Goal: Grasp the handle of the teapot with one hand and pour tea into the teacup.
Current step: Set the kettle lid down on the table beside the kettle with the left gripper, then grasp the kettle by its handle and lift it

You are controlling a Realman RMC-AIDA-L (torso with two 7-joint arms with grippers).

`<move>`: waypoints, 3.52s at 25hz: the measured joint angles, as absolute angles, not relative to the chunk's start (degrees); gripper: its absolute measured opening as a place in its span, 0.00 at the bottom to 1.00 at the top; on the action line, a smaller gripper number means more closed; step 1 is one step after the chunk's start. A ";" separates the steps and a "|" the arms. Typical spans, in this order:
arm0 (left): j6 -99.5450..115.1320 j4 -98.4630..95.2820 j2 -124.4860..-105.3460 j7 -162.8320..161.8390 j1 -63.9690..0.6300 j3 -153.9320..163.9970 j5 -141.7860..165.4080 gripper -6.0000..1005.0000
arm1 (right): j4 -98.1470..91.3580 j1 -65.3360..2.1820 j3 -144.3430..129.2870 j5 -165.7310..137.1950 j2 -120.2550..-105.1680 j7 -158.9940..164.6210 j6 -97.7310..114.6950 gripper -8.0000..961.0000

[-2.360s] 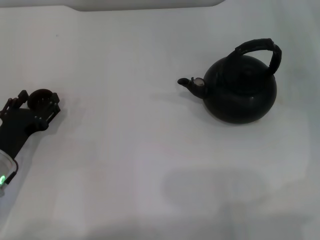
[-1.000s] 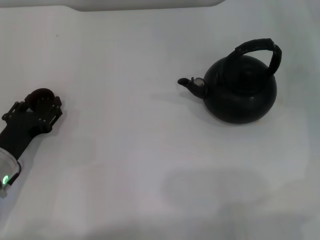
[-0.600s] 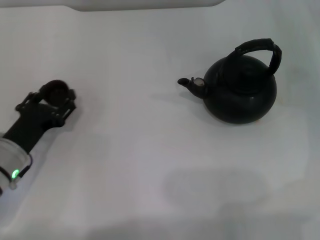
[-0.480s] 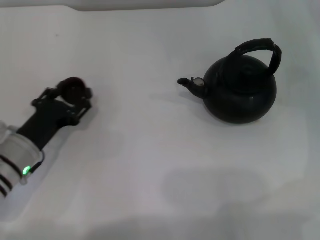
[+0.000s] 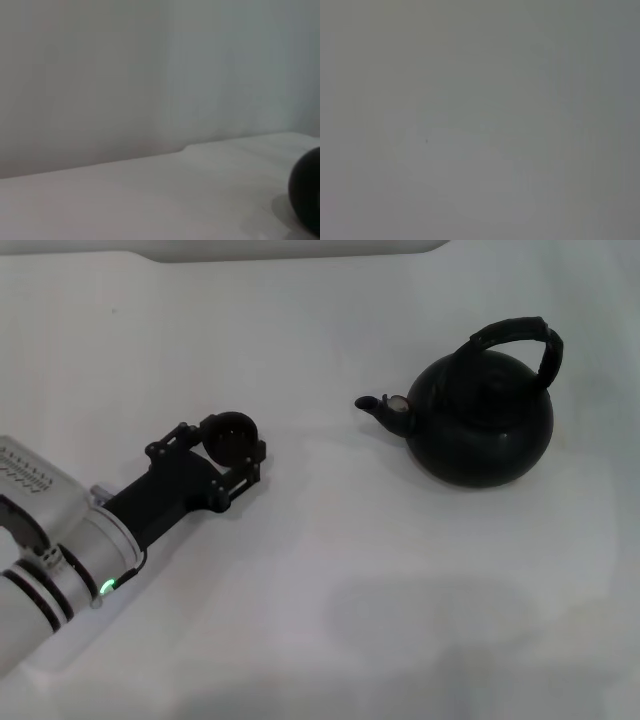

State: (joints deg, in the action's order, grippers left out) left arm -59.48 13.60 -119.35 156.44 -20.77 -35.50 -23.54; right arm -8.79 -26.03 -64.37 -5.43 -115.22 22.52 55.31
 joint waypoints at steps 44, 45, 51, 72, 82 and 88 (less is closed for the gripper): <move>-55.48 14.33 -119.25 156.78 -21.62 -33.11 -21.28 0.88 | -9.58 -25.85 -64.51 -5.97 -115.30 22.54 55.37 0.90; -55.54 14.38 -119.24 156.78 -21.62 -33.05 -21.28 0.88 | -9.58 -25.85 -64.50 -5.96 -115.29 22.52 55.37 0.90; -58.05 14.85 -119.11 156.80 -21.60 -33.02 -20.83 0.88 | -9.58 -26.00 -64.37 -5.86 -115.24 22.32 55.37 0.90; -63.43 14.32 -118.87 156.80 -21.62 -33.94 -21.36 0.88 | -9.67 -26.02 -64.27 -5.69 -115.22 22.29 55.37 0.90; -74.62 12.13 -118.82 156.77 -20.50 -39.92 -21.47 0.88 | -9.67 -25.54 -64.21 -5.62 -115.22 25.01 55.38 0.90; -77.19 11.23 -118.94 156.78 -19.89 -43.17 -21.81 0.88 | -9.85 -24.91 -65.13 -6.06 -115.14 26.90 55.38 0.90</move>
